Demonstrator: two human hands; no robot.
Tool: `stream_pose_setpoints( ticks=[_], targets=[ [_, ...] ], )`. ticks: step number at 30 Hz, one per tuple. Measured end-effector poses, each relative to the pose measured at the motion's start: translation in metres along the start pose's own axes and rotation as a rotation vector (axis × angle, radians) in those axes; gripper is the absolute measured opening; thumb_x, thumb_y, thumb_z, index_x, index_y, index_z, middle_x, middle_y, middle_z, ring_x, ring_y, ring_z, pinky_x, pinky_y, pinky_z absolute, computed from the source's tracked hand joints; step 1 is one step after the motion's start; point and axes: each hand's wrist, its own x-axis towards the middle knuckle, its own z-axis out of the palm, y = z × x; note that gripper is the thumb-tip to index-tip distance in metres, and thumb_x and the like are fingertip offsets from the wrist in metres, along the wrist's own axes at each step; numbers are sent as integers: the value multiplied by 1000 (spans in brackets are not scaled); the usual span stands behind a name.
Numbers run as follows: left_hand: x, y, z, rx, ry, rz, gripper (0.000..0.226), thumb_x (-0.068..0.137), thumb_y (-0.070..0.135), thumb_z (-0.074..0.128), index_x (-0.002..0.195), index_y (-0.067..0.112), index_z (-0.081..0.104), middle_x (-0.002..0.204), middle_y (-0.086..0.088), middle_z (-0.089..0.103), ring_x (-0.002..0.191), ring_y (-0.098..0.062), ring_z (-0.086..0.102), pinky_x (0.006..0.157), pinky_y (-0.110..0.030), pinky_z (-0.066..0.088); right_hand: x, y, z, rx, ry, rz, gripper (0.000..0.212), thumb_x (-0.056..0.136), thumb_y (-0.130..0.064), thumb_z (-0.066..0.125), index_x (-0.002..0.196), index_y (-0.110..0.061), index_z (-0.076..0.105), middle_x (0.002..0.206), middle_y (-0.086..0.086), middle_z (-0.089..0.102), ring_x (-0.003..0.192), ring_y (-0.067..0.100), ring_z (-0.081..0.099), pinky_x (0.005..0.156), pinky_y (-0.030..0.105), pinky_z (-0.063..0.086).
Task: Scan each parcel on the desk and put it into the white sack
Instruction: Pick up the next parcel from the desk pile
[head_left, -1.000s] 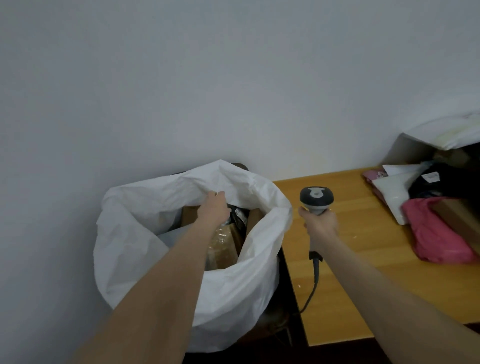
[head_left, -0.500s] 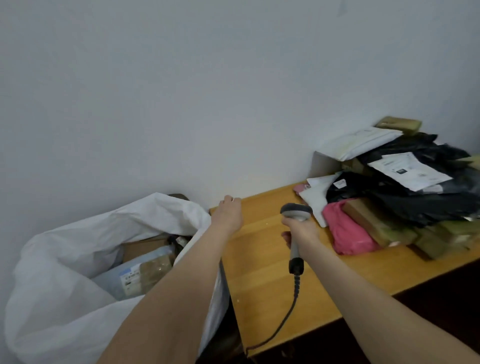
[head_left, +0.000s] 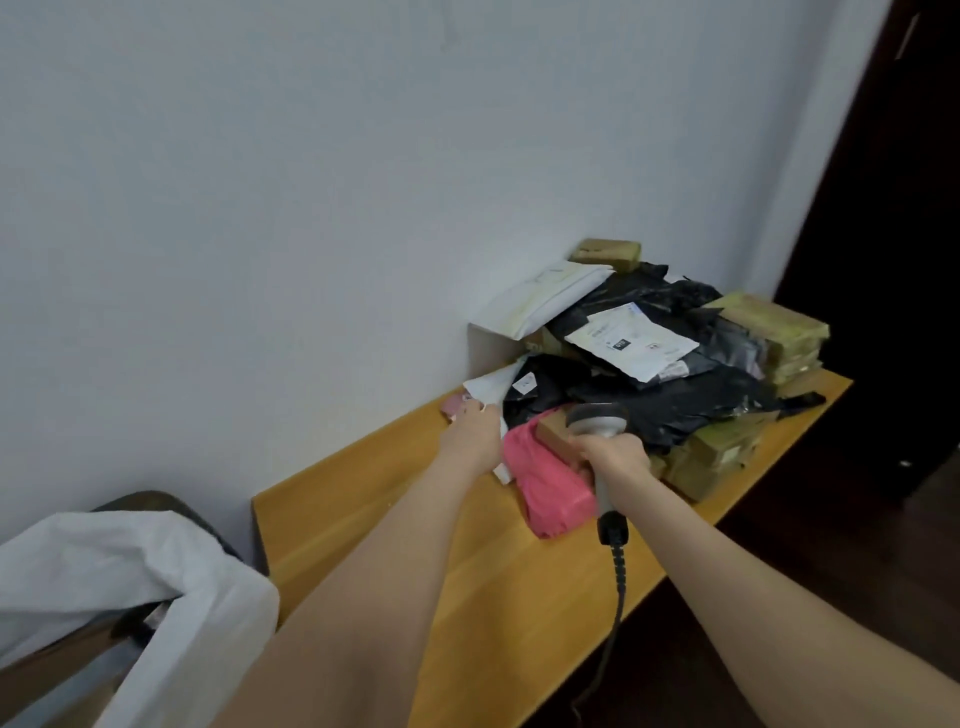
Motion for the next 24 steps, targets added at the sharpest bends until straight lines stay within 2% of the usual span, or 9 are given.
stream_pose_setpoints(
  ticks=[5,8,14,16,19,21,22,24],
  targets=[
    [77,36,10,-52,-18,29,49,91,22,55,136,12,41,133,-12,39,123,-32,43,95,-44,44,67,-33,-24,-17,46,-10,23,80,-24,75,74,-4,66,72,14,71,59,24,62,68,38,57],
    [122,53,10,-109,-35,6,57,92,26,55,143,13,34,140,-12,38,128,-31,41,99,-43,40,106,-56,-41,18,50,3,21,84,-19,71,72,-4,62,62,10,65,49,16,54,51,27,49],
    [195,105,20,-344,-62,-35,58,91,26,57,142,8,37,138,-13,48,127,-28,47,102,-39,42,175,-87,-84,42,107,13,18,82,-19,70,81,-4,61,64,9,67,50,17,55,56,29,48],
    [212,128,25,-441,-74,-61,50,90,23,59,135,4,45,129,-14,56,121,-29,52,98,-37,44,199,-96,-99,50,131,12,17,80,-17,71,83,-4,61,59,9,66,52,19,58,59,31,51],
    [236,153,37,-577,-132,-152,29,88,22,61,109,2,57,105,-13,63,105,-30,60,89,-37,51,235,-106,-116,50,131,12,16,78,-11,71,83,-1,60,48,7,63,58,24,61,67,39,56],
    [248,165,44,-728,-191,-254,21,89,19,61,103,4,57,99,-11,60,93,-28,61,85,-38,55,258,-110,-124,36,99,12,17,78,-7,71,87,3,61,61,12,63,61,26,61,61,38,55],
    [254,169,47,-821,-199,-321,25,89,18,61,109,4,58,105,-11,60,94,-25,59,84,-36,55,269,-110,-128,35,85,8,20,77,-6,71,93,3,61,71,14,61,63,26,60,59,37,54],
    [266,175,53,-1005,-179,-453,33,89,16,62,120,4,56,118,-9,60,102,-24,57,83,-33,54,290,-112,-133,14,41,-4,26,76,-7,72,98,1,61,84,14,61,73,29,62,67,42,58]
  ],
)
